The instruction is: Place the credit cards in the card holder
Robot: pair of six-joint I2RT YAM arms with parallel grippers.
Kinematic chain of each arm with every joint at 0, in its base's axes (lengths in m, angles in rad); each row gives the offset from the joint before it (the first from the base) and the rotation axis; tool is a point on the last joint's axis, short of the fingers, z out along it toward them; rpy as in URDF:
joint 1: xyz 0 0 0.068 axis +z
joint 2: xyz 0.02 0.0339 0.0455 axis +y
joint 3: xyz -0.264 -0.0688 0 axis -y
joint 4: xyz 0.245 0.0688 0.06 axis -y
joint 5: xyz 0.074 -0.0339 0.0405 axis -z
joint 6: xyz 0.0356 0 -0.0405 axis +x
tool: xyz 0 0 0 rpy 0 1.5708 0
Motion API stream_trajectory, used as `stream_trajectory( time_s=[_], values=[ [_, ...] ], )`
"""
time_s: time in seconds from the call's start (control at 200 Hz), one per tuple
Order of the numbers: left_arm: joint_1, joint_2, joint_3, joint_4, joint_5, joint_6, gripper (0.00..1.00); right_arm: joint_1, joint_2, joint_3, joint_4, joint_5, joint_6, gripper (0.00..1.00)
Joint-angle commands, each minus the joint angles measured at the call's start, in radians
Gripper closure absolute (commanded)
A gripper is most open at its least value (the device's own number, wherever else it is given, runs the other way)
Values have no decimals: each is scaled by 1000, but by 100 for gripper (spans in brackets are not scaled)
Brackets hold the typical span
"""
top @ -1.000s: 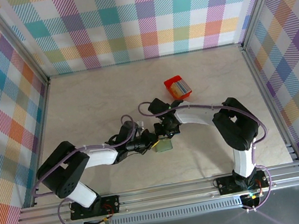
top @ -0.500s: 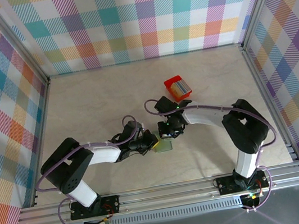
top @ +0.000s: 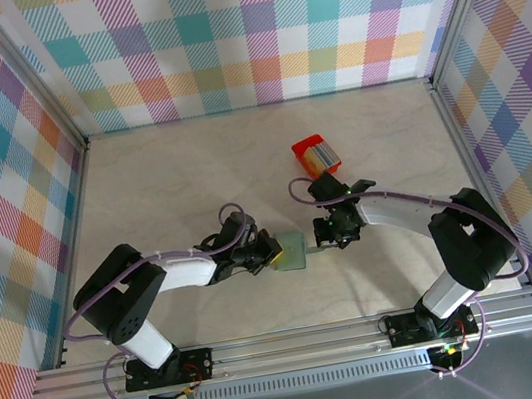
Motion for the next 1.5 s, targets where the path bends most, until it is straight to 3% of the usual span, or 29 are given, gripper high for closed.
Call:
stream_trajectory(
  time_s=[0.0, 0.145, 0.425, 0.77, 1.17, 1.49],
  values=[
    [0, -40, 28, -109, -32, 16, 100, 0, 3, -17, -5, 33, -32, 100],
    [-1, -99, 52, -145, -39, 39, 99, 0, 15, -36, 34, 27, -50, 100],
    [0, -182, 96, -271, -69, 90, 82, 0, 30, -36, 85, 23, -55, 100],
    [0, -255, 96, -349, -136, 143, 76, -13, 45, -11, 93, 0, -48, 100],
    [1, -260, 99, -362, -141, 177, 73, -13, 73, 5, 73, 28, -62, 81],
    [2, -269, 80, -372, -150, 193, 72, -3, 89, 37, 31, 69, -76, 76]
  ],
)
